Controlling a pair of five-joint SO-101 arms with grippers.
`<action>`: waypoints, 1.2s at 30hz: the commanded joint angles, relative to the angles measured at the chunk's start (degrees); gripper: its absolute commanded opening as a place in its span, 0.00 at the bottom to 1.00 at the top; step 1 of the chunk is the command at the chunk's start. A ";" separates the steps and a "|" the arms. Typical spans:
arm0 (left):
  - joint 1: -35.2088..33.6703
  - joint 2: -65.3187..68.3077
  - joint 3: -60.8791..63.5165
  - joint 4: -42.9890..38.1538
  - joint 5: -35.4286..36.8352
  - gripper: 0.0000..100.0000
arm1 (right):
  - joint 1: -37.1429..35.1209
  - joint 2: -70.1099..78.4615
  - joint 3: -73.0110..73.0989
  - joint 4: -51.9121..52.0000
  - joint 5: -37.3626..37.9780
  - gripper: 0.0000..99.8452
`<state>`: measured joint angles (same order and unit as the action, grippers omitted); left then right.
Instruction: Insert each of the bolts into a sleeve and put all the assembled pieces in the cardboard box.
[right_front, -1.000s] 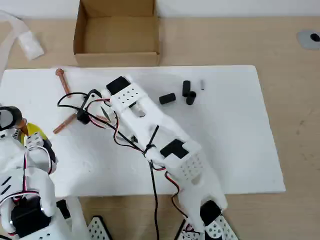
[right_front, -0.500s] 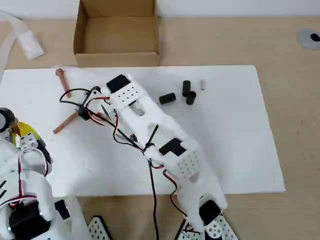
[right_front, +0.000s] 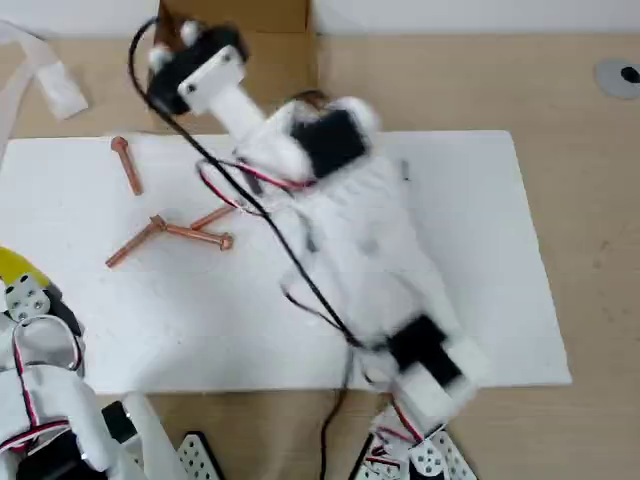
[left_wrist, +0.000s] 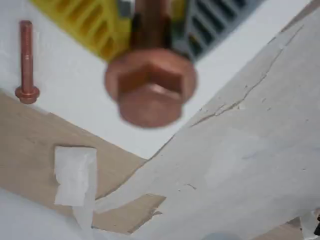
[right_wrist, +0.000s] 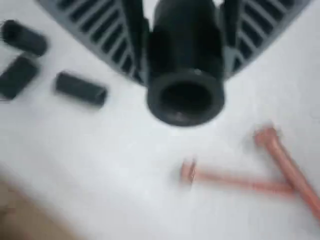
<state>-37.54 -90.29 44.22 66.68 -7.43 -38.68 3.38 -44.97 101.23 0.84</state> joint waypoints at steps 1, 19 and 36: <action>-0.26 0.22 -2.73 -0.35 -0.26 0.01 | -2.95 -18.42 1.63 1.23 -2.02 0.01; 39.56 0.66 -7.21 -8.70 9.14 0.01 | -3.03 -82.95 91.91 -34.64 -6.15 0.01; 68.04 2.59 -17.67 -7.65 15.74 0.01 | -11.03 -98.33 119.43 -65.41 -8.88 0.01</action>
<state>27.25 -87.47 26.90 59.30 7.96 -47.03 -94.02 73.89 39.08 -10.33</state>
